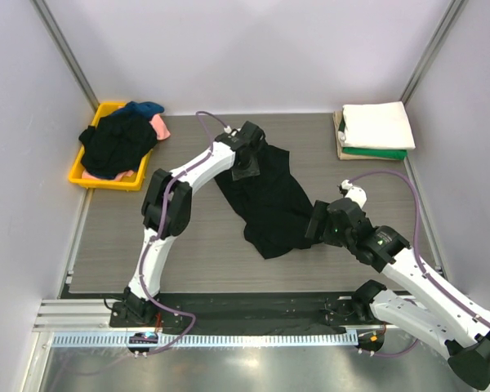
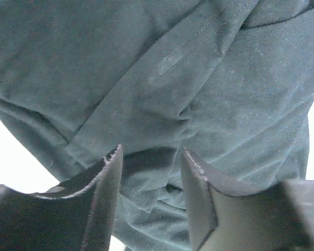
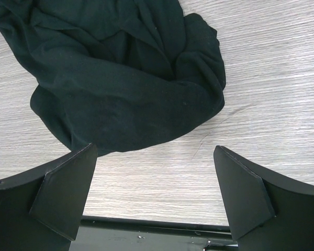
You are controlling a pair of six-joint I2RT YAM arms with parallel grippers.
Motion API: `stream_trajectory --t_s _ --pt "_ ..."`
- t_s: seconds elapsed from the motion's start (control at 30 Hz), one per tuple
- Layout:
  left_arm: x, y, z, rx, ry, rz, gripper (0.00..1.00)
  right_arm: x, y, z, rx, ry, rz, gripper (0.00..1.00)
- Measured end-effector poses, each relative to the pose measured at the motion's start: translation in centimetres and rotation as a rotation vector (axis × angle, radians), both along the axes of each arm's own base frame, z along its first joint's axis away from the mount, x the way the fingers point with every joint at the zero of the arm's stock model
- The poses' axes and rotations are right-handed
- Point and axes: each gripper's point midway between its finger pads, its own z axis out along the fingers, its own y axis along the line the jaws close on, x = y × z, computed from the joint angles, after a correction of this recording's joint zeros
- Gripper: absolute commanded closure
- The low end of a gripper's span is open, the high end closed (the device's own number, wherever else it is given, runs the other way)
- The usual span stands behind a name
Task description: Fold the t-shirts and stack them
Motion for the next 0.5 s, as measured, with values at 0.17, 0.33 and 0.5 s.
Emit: stream_trajectory --t_s 0.17,0.33,0.5 --pt "-0.18 -0.39 -0.57 -0.01 0.016 -0.004 0.61 0.0 0.02 0.0 0.001 0.0 0.001 0.0" --pt "-0.52 -0.77 -0.66 -0.012 0.02 -0.013 0.46 0.01 0.02 0.01 0.002 0.0 0.0 0.0" --pt "-0.44 -0.17 -0.82 0.038 0.0 -0.016 0.34 -0.02 0.08 0.02 0.005 0.001 0.002 0.0"
